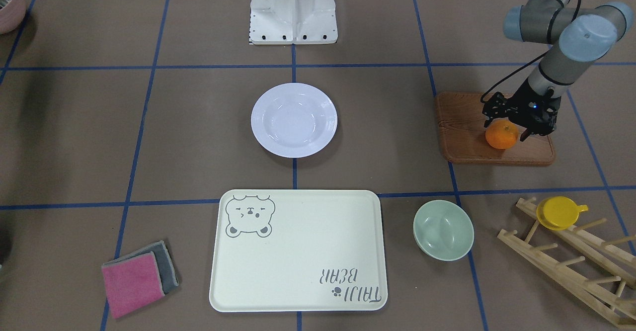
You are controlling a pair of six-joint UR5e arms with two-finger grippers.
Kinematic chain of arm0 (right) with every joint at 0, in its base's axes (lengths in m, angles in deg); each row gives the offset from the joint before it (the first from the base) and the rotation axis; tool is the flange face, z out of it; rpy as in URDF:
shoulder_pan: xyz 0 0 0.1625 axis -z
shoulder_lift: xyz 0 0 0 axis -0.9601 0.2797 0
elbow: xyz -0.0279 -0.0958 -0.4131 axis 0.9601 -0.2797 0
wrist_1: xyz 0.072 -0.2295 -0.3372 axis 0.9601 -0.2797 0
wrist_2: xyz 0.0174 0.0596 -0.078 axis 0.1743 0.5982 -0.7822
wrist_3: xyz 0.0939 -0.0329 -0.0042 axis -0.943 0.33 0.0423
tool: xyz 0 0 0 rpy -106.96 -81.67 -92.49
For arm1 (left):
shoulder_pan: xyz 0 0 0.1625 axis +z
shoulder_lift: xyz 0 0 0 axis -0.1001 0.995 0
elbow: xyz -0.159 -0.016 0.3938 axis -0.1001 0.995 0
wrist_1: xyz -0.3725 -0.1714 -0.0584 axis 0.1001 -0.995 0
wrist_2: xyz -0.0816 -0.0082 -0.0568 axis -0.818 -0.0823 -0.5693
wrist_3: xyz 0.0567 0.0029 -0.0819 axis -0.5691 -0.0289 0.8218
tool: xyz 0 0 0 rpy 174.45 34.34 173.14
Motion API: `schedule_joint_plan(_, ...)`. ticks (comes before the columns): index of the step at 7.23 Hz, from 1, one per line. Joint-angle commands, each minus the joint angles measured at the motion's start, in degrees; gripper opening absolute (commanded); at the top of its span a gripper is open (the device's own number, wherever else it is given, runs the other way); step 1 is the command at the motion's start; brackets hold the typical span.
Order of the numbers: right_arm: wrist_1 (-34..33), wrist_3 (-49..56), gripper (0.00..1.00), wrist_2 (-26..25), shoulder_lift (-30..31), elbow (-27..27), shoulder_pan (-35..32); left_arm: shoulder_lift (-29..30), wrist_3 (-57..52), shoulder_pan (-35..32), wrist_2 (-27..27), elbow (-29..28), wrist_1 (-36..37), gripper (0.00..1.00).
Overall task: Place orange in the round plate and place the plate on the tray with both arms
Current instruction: 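Reach the left gripper down to the orange on the wooden board and grasp it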
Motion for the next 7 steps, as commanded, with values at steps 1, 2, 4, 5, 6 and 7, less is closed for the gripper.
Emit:
schedule_joint_plan(1,-0.09,0.0,1.0,-0.09,0.0,-0.17,0.23,0.88,-0.38,0.18,0.0,-2.06,-0.03,0.99)
schedule_joint_plan(2,0.0,-0.09,1.0,0.0,-0.09,-0.34,0.23,0.88,-0.47,0.18,0.0,-2.25,-0.03,0.99)
schedule_joint_plan(4,-0.09,-0.09,1.0,-0.09,-0.44,-0.61,0.58,0.79,-0.04,0.18,0.0,-1.9,-0.03,0.99)
schedule_joint_plan(5,-0.09,-0.44,1.0,-0.09,-0.7,-0.87,1.1,0.79,-0.03,0.18,-0.09,-1.9,-0.03,0.99)
schedule_joint_plan(6,-0.09,-1.22,1.0,0.0,-0.79,-0.96,1.28,0.35,-0.03,0.18,-0.09,-2.07,-0.03,0.87)
schedule_joint_plan(7,-0.09,-1.14,1.0,-0.09,-0.88,-1.05,1.46,0.09,-0.12,0.18,-0.09,-2.07,-0.03,0.62)
